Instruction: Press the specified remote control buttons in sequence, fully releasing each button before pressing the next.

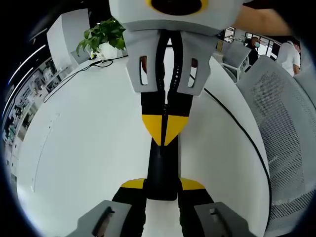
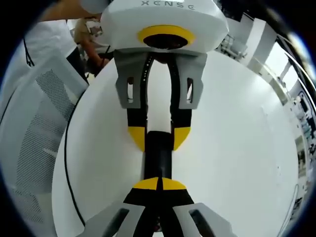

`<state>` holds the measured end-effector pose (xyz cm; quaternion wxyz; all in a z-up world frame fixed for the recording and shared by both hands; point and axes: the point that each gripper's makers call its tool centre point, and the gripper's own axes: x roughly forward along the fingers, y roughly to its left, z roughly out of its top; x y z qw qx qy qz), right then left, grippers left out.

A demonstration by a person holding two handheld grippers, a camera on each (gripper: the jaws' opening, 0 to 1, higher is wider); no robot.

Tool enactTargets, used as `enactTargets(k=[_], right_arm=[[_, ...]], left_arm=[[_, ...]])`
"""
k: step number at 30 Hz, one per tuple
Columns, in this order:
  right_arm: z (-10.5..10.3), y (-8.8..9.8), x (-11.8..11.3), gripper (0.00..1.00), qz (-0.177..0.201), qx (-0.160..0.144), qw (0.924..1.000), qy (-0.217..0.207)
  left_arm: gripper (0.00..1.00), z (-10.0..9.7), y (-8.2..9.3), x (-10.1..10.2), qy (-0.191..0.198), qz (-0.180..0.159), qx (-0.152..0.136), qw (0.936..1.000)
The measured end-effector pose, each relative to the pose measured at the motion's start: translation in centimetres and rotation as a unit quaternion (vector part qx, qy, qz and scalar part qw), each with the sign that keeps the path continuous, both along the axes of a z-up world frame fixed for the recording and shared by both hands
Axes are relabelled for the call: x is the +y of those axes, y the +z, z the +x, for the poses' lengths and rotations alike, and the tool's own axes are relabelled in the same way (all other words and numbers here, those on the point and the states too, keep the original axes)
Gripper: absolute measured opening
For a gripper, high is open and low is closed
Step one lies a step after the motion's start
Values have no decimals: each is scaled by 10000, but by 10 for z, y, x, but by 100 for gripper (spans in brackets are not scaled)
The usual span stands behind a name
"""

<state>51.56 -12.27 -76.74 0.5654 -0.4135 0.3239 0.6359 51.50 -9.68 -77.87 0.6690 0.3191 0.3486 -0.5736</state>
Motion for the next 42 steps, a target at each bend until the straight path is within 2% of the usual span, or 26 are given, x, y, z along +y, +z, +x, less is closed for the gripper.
enactTargets(k=[6,13,42], right_arm=[[4,15,2,0,94,-114,9999,6],[6,23,2,0,73,-215,9997,56],[9,33,3,0,57,-377,9992,114]], left_arm=[[24,0,0,0,-6,22,-1,10000],[24,0,0,0,-12,47,1,10000],[24,0,0,-1,-11,61,5,10000]])
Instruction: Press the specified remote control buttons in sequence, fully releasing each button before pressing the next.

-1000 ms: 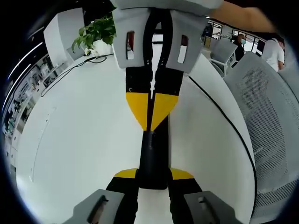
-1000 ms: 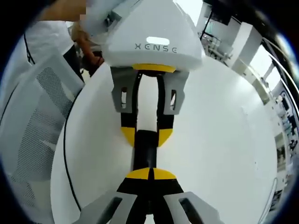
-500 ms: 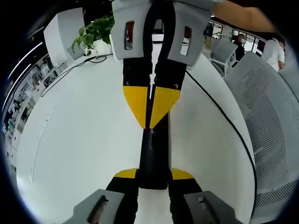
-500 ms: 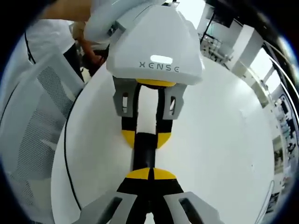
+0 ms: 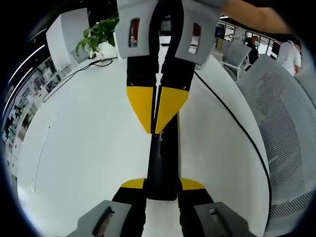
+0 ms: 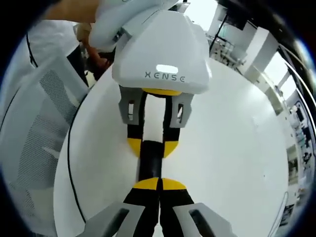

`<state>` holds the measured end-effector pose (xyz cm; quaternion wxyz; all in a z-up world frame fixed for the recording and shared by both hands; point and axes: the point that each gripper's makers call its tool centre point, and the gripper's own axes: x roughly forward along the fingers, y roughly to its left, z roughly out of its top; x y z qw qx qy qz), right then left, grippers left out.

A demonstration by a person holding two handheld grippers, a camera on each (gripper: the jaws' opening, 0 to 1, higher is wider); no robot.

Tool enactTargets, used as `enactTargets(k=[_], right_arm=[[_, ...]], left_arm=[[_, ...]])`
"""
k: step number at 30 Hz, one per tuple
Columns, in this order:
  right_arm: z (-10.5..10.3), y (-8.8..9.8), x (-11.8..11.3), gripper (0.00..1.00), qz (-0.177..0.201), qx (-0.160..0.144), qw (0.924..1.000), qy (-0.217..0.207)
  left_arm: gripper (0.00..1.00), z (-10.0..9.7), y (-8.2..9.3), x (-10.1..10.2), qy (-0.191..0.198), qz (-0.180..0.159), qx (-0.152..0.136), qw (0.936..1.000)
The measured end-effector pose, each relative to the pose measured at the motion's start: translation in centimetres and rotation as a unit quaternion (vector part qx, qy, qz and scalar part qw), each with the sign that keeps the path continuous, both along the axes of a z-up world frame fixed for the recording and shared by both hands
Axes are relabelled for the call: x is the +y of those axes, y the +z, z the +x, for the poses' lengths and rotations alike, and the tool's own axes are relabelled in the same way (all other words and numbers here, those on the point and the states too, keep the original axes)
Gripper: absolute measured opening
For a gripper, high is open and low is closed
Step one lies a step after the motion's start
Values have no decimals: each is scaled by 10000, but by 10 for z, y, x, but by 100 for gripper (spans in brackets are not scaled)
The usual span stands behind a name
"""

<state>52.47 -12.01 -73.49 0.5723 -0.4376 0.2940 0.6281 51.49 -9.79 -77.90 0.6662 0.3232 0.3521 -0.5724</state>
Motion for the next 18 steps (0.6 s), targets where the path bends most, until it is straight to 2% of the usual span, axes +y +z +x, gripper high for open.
enactTargets(k=[18], right_arm=[[-8,-14,9,0,-20,137,9999,84]], left_arm=[[24,0,0,0,7,-27,0,10000]])
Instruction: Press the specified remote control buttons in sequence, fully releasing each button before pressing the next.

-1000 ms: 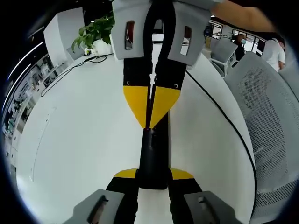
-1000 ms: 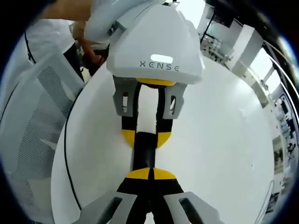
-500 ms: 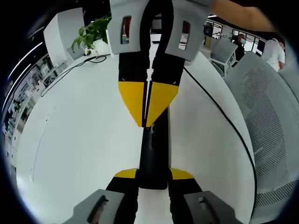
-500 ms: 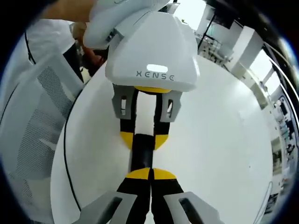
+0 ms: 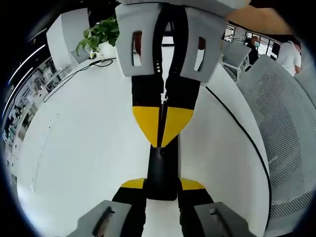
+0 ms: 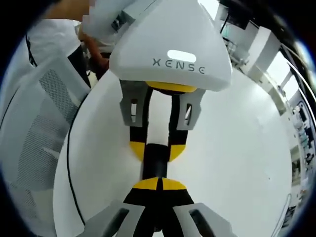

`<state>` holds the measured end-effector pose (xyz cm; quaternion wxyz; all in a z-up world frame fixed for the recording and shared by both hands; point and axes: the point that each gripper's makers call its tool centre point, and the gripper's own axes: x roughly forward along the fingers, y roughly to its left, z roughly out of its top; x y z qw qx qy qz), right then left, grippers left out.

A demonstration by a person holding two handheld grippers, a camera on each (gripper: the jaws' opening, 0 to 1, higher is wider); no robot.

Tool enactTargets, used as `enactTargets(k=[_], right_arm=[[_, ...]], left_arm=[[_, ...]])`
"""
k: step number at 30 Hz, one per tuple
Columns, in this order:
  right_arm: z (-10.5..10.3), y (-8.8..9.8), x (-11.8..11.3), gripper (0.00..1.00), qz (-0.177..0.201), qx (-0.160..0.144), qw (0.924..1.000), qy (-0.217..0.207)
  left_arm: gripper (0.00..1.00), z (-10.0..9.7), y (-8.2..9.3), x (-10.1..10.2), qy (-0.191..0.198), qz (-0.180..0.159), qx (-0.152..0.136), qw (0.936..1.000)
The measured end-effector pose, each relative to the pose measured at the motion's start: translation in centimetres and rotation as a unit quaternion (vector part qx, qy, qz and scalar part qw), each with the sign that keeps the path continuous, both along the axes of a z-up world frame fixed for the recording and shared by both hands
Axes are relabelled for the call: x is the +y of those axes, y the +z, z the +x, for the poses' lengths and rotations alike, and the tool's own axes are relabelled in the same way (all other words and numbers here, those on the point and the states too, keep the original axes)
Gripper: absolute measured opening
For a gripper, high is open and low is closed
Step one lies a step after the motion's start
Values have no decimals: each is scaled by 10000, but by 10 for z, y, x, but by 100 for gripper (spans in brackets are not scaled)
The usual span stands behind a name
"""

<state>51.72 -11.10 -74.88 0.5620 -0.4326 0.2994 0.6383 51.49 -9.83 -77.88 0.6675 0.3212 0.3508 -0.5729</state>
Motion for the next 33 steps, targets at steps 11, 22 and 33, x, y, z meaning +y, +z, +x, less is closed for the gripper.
enactTargets(k=[11,22,33], right_arm=[[-2,-10,0,0,-63,64,10000,32],[-3,-15,2,0,-95,101,9999,40],[-6,-20,0,0,-153,132,9998,70]], left_arm=[[24,0,0,1,-8,-21,10,10000],[24,0,0,2,-11,-39,15,10000],[24,-1,0,2,-17,-49,9,10000]])
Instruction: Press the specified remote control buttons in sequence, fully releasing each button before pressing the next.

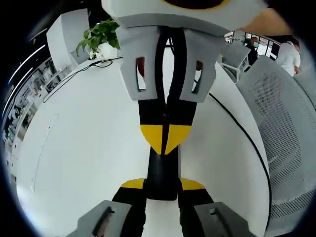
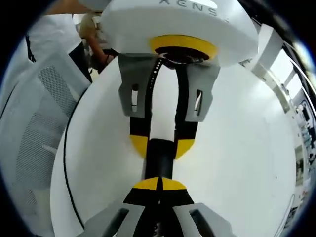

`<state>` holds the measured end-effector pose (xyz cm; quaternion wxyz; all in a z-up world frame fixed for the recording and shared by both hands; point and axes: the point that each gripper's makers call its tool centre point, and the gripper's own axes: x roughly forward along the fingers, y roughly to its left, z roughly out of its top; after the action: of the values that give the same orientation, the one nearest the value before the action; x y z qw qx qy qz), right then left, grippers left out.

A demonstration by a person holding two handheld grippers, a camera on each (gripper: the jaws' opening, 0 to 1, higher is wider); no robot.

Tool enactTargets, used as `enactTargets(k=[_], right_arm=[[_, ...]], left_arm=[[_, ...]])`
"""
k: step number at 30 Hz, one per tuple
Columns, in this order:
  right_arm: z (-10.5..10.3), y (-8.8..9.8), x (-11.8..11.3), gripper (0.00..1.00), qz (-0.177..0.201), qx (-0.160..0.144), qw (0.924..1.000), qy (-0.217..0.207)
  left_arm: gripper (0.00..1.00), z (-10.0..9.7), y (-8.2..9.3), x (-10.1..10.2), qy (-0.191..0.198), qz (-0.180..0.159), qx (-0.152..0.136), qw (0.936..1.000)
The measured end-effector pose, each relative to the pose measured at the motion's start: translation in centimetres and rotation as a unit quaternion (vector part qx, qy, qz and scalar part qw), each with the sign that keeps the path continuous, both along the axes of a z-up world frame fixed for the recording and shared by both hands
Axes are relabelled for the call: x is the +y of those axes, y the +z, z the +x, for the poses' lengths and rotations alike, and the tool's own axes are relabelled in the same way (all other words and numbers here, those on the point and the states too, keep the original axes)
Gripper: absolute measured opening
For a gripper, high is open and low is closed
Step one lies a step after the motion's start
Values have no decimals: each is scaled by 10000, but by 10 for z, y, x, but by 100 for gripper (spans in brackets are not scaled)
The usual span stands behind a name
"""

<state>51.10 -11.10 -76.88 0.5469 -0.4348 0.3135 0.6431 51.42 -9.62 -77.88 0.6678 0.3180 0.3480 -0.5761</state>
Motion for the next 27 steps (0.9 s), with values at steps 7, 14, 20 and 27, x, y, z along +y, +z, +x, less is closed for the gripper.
enactTargets(k=[7,14,20,27], right_arm=[[1,-1,0,0,-3,28,10000,-17],[2,-2,0,0,1,120,9999,-96],[0,-2,0,0,-66,108,9999,-106],[2,-2,-2,0,-57,142,9997,-189]], left_arm=[[24,0,0,0,-4,7,-3,10000],[24,1,0,0,-8,6,7,10000],[24,1,0,-1,-8,5,16,10000],[24,1,0,-1,13,11,10,10000]])
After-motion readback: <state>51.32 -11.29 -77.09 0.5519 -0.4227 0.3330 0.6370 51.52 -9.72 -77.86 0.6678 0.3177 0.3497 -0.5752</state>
